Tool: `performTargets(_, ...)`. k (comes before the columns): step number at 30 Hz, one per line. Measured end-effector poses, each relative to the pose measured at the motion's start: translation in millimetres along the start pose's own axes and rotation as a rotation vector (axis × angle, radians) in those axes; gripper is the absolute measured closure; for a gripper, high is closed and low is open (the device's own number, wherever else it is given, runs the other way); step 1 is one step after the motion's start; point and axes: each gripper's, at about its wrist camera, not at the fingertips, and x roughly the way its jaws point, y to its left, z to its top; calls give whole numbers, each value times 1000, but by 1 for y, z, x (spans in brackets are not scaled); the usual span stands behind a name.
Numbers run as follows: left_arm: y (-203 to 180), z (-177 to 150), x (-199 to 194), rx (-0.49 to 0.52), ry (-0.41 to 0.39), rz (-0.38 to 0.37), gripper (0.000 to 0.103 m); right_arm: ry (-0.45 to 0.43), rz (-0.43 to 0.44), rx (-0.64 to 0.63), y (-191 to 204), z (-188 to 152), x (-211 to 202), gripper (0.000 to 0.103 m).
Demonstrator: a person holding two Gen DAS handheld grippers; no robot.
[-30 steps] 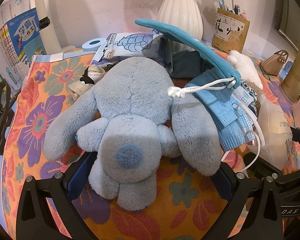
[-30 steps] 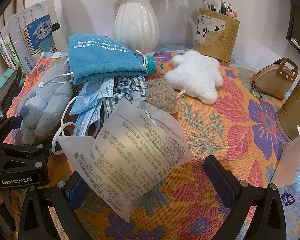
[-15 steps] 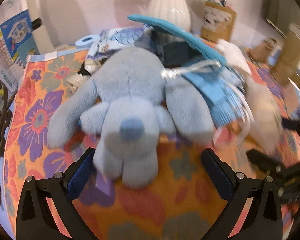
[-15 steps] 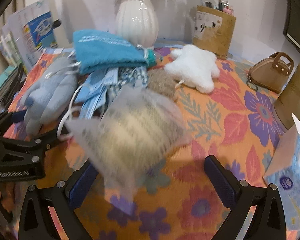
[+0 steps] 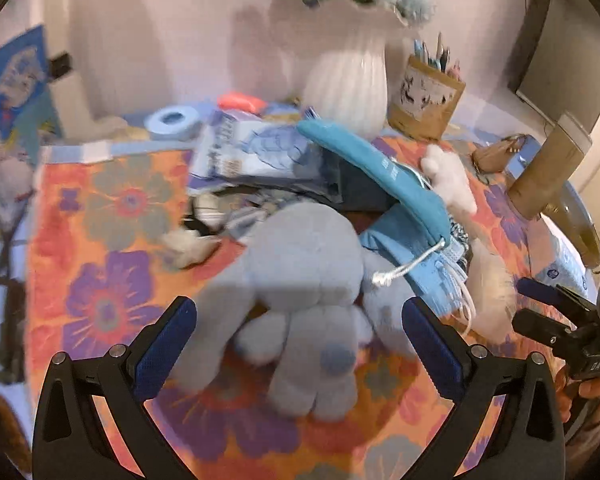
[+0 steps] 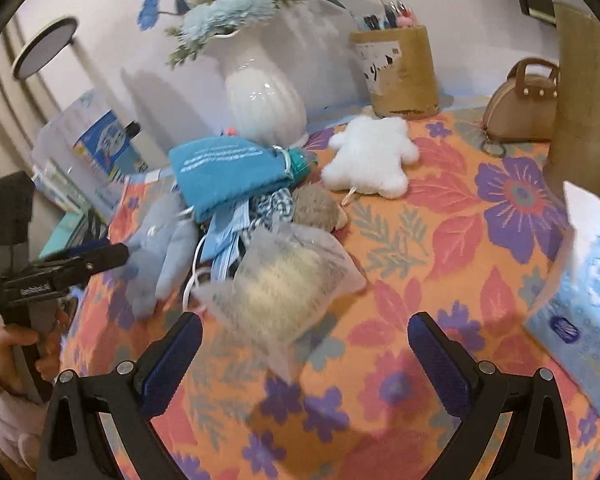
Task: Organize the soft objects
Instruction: 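Grasp the grey plush dog with the left gripper while the right gripper grasps the printed paper bag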
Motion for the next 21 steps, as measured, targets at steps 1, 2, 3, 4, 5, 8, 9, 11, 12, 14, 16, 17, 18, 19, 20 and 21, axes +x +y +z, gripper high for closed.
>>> performTargets(1,-6,1,11,28,20,20,1,1,14,29,-2,3,6,0)
performTargets(2,-10,0,17,50,30,44,1,2,22,48,-1,8,12,0)
performTargets(3,-17,-1,24,80,41,83,1,3,28,62,-3,12,18,0)
performTargets(4,-19,-1,29,97,47,103,1,3,38,78,-4,15,23,1)
performTargets(5,-23,-2,33,115,44,122,1,6,49,96,-5,17,29,3)
performTargets(8,-32,-8,32,171,-23,151,26,2,86,109,-5,14,36,24)
performTargets(9,-32,-10,30,176,-30,146,29,-9,78,91,-2,12,36,27)
performTargets(11,-30,-13,24,169,-40,137,34,-21,90,80,-1,9,34,48)
performTargets(12,-29,-14,20,162,-43,131,34,-25,110,96,-3,8,33,54)
performTargets(14,-25,-17,13,148,-55,129,39,-35,160,139,-8,4,30,60)
performTargets(16,-23,-23,1,136,-64,128,39,-40,164,138,-9,2,26,61)
performTargets(17,-23,-26,-4,129,-68,124,39,-53,164,137,-10,0,22,62)
performTargets(18,-23,-26,-9,121,-74,122,39,-61,170,135,-8,0,18,62)
performTargets(19,-23,-30,-17,113,-86,120,39,-73,181,131,-7,0,12,62)
performTargets(20,-24,-31,-20,111,-90,120,39,-85,183,129,-5,0,8,62)
performTargets(21,-25,-33,-25,107,-96,119,39,-99,182,125,-4,-1,2,62)
